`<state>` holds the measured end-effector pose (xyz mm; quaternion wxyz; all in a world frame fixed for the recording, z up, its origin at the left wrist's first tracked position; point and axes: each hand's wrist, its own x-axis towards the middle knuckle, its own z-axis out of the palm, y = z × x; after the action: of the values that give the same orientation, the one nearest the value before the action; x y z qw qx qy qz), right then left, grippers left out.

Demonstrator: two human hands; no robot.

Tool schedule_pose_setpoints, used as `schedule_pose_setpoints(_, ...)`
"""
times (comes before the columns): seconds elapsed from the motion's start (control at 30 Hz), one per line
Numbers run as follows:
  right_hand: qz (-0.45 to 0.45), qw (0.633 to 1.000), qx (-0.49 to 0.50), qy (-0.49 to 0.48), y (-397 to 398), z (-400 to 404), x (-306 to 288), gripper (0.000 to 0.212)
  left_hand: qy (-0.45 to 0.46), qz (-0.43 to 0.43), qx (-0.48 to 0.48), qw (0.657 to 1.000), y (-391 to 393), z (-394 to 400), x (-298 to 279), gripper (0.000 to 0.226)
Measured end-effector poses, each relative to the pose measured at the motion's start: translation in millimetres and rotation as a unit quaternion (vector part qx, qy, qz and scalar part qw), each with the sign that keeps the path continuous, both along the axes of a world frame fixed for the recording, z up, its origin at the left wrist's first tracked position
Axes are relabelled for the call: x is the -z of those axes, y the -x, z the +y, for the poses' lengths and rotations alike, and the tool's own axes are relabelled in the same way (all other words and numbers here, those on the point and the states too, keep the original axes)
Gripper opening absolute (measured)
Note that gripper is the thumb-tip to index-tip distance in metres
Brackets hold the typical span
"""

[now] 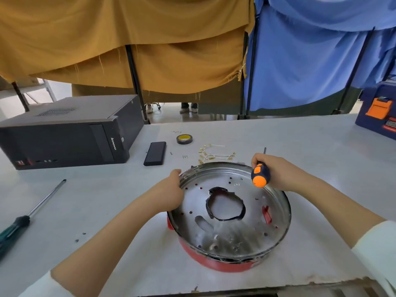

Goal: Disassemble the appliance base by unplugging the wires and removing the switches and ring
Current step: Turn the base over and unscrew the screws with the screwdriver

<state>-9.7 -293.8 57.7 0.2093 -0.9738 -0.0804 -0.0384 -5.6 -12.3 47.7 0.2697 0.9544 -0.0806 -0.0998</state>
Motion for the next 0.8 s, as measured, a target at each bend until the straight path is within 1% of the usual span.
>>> schedule_pose_setpoints(0.07,-0.001,1.000,-0.019,0.005,-0.5,4.3,-1.9,0.021,-0.016,-0.019,0.014,1.000,0.0,-0.8,-8.7,0.061)
schedule_pose_setpoints(0.2,-0.010,0.998,-0.065,-0.007,-4.1,14.1,-5.2,0.034,-0.077,-0.107,0.084,0.988,-11.8,-19.4,-24.3,0.059)
schedule_pose_setpoints(0.27,-0.011,0.997,-0.080,-0.013,-7.1,20.3,-3.6,0.037,-0.092,-0.115,0.127,0.981,-19.6,-35.1,-26.8,0.058)
schedule_pose_setpoints(0.33,-0.026,0.995,-0.091,-0.041,-8.8,25.4,-0.8,0.036,-0.096,-0.106,0.146,0.979,-26.4,-51.6,-23.7,0.056)
schedule_pose_setpoints(0.4,-0.065,0.988,-0.095,-0.107,-10.3,29.6,-1.6,0.031,-0.100,-0.098,0.152,0.978,-31.8,-62.9,-15.6,0.053)
schedule_pose_setpoints(0.47,-0.070,0.969,-0.084,-0.222,-10.2,32.3,-11.8,0.029,-0.087,-0.097,0.150,0.980,-35.6,-65.4,-6.0,0.044)
schedule_pose_setpoints(0.5,-0.064,0.959,-0.058,-0.269,-9.8,34.3,-19.7,0.028,-0.073,-0.100,0.148,0.981,-36.6,-63.8,-1.6,0.038)
schedule_pose_setpoints(0.53,-0.063,0.956,-0.025,-0.286,-10.3,35.3,-27.9,0.031,-0.057,-0.103,0.145,0.982,-37.7,-61.6,2.2,0.032)
schedule_pose_setpoints(0.57,-0.079,0.962,0.006,-0.260,-10.2,36.0,-36.8,0.039,-0.043,-0.104,0.142,0.983,-38.6,-58.6,4.9,0.028)
schedule_pose_setpoints(0.6,-0.111,0.972,0.032,-0.207,-9.6,36.7,-44.8,0.050,-0.034,-0.105,0.136,0.984,-39.6,-56.1,6.3,0.027)
schedule_pose_setpoints(0.63,-0.157,0.974,0.045,-0.158,-9.4,37.1,-52.1,0.054,-0.032,-0.105,0.130,0.985,-40.9,-54.1,6.3,0.026)
schedule_pose_setpoints(0.67,-0.204,0.967,0.053,-0.143,-8.9,38.3,-58.9,0.053,-0.037,-0.103,0.123,0.986,-42.6,-52.8,5.4,0.027)
schedule_pose_setpoints(0.8,-0.322,0.918,0.057,-0.225,-10.5,44.9,-80.2,0.042,-0.086,-0.096,0.093,0.987,-47.8,-53.8,0.5,0.029)
